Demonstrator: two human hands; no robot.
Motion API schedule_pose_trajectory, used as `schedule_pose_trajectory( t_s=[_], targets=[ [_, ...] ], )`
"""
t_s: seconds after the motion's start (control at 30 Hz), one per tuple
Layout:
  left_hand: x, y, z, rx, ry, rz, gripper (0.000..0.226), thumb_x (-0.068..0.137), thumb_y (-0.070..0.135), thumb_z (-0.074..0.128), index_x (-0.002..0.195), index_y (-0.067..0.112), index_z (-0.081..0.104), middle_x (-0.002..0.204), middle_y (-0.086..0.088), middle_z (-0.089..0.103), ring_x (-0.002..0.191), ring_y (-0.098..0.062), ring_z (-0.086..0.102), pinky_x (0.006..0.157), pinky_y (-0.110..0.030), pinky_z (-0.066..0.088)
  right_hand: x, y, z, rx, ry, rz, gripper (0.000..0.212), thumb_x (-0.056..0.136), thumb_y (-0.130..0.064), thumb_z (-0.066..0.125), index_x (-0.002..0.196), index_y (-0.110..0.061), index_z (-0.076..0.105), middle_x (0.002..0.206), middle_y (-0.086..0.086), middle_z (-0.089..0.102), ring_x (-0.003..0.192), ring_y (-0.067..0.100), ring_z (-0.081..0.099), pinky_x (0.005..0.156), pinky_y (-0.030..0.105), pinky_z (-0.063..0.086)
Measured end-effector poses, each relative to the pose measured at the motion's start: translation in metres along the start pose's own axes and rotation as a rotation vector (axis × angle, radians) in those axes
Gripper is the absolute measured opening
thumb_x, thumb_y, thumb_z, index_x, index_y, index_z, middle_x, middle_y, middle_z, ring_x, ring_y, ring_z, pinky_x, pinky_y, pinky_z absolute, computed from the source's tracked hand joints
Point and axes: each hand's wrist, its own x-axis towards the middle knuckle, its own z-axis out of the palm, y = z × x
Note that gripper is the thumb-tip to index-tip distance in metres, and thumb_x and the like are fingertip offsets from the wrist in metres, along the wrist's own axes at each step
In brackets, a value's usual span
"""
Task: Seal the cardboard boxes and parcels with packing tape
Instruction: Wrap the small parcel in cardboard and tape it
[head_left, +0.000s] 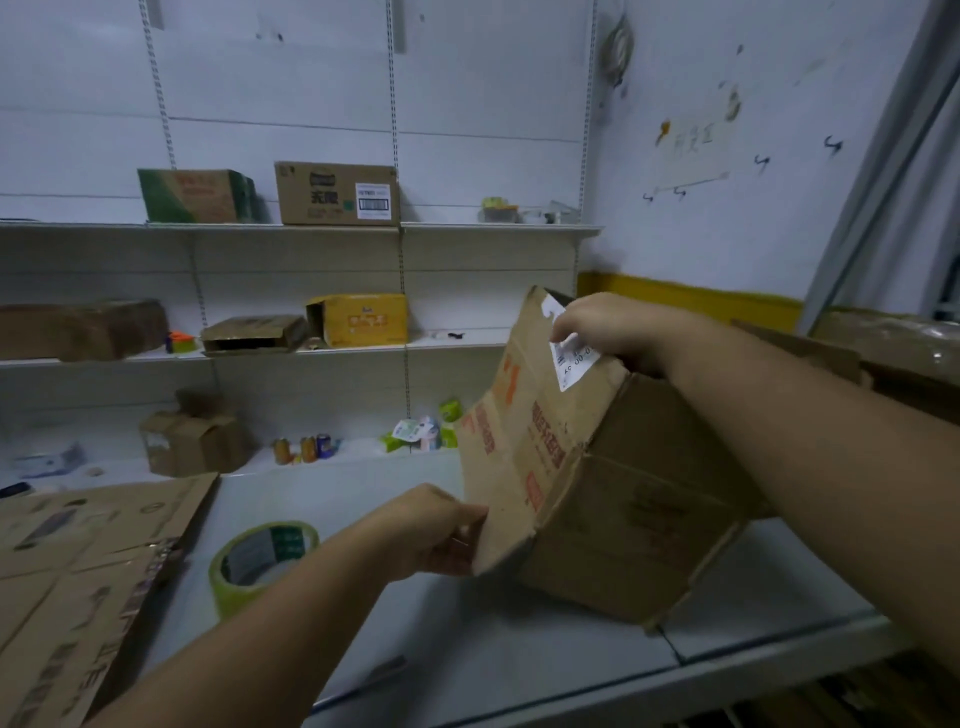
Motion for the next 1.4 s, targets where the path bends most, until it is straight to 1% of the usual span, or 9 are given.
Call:
schedule_pose_trajectory(
  t_s=[0.27, 0.43, 0.53, 0.7, 0.9, 1.1, 1.2, 1.33, 1.4],
  targets=[
    [0.003, -0.013, -0.013, -0.022, 0.081, -0.011, 0.029, 0.094, 0.028, 0.056, 0.11, 0.004, 0.059, 0.1, -0.017, 0.067, 0.086, -0.028, 0.069, 0.065, -0.031, 0.057, -0.039, 0.02, -0.044, -0.203, -0.245, -0.068, 0.052, 0.082, -0.065, 0.045, 0.111, -0.027, 0.065, 0.096, -0.004, 0.071, 0.076, 0.011, 0.066, 0.07, 0.026, 0.054],
    [0.001, -0.012, -0.015, 0.179, 0.165, 0.007, 0.048, 0.091, 0.033, 0.059, 0.129, 0.007, 0.049, 0.115, -0.013, 0.061, 0.094, -0.025, 0.065, 0.073, -0.032, 0.058, -0.07, 0.048, -0.029, -0.467, -0.056, -0.365, 0.014, 0.091, -0.036, 0.059, 0.104, -0.04, 0.06, 0.1, -0.014, 0.066, 0.089, 0.004, 0.065, 0.075, 0.025, 0.057],
    [-0.011, 0.008, -0.016, 0.264, 0.253, 0.428, 0.056, 0.089, 0.04, 0.057, 0.14, 0.03, 0.036, 0.144, 0.0, 0.04, 0.126, -0.018, 0.044, 0.089, -0.03, 0.047, -0.069, 0.05, -0.02, -0.563, -0.042, -0.419, 0.026, 0.098, -0.035, 0.048, 0.119, -0.048, 0.052, 0.113, -0.017, 0.061, 0.096, 0.0, 0.059, 0.079, 0.023, 0.054],
    [-0.046, 0.069, -0.025, 0.518, 0.222, 1.116, 0.042, 0.076, 0.061, 0.052, 0.114, 0.042, 0.053, 0.14, 0.022, 0.04, 0.134, 0.009, 0.023, 0.109, -0.018, 0.019, -0.06, 0.038, -0.004, -0.829, -0.085, -0.514, 0.039, 0.101, -0.039, 0.034, 0.138, -0.052, 0.032, 0.135, -0.014, 0.053, 0.116, 0.012, 0.051, 0.095, 0.038, 0.045],
    [-0.065, 0.092, -0.036, 1.06, 0.203, 0.807, 0.028, 0.08, 0.058, 0.053, 0.093, 0.035, 0.062, 0.089, 0.019, 0.057, 0.088, 0.003, 0.054, 0.078, -0.019, 0.047, -0.052, 0.04, 0.017, -0.969, -0.047, -0.462, 0.051, 0.101, -0.045, 0.028, 0.148, -0.048, 0.007, 0.129, -0.001, 0.048, 0.109, 0.016, 0.048, 0.09, 0.032, 0.044],
    [-0.072, 0.078, -0.022, 1.29, 0.113, 0.631, 0.044, 0.088, 0.046, 0.056, 0.131, 0.042, 0.046, 0.117, 0.017, 0.059, 0.101, -0.001, 0.056, 0.093, -0.027, 0.046, -0.045, 0.05, 0.042, -0.784, -0.136, -0.339, 0.027, 0.097, -0.043, 0.047, 0.118, -0.026, 0.05, 0.119, -0.005, 0.048, 0.102, 0.012, 0.05, 0.087, 0.029, 0.045],
    [-0.066, 0.067, -0.006, 1.567, 0.127, 0.592, 0.055, 0.086, 0.063, 0.048, 0.136, 0.049, 0.033, 0.139, 0.013, 0.043, 0.128, -0.015, 0.037, 0.11, -0.057, 0.019, -0.038, 0.041, 0.042, -0.853, -0.337, -0.268, 0.027, 0.098, -0.038, 0.045, 0.11, -0.022, 0.063, 0.103, -0.003, 0.062, 0.09, 0.013, 0.058, 0.083, 0.033, 0.051],
    [-0.056, 0.052, -0.002, 1.677, 0.203, 0.64, 0.05, 0.091, 0.056, 0.047, 0.137, 0.048, 0.031, 0.14, 0.01, 0.041, 0.133, -0.023, 0.026, 0.107, -0.068, 0.009, -0.011, 0.016, 0.04, -0.81, -0.075, -0.273, 0.04, 0.096, -0.028, 0.052, 0.134, -0.018, 0.049, 0.13, 0.005, 0.054, 0.11, 0.019, 0.056, 0.09, 0.032, 0.05],
    [-0.054, 0.052, -0.003, 1.651, 0.202, 0.658, 0.049, 0.091, 0.056, 0.045, 0.138, 0.047, 0.031, 0.141, 0.009, 0.04, 0.134, -0.023, 0.024, 0.108, -0.067, 0.008, 0.014, 0.006, 0.051, -0.755, 0.063, -0.237, 0.066, 0.094, -0.015, 0.055, 0.15, -0.021, 0.022, 0.156, 0.013, 0.019, 0.134, 0.031, 0.037, 0.101, 0.039, 0.045]
  ],
)
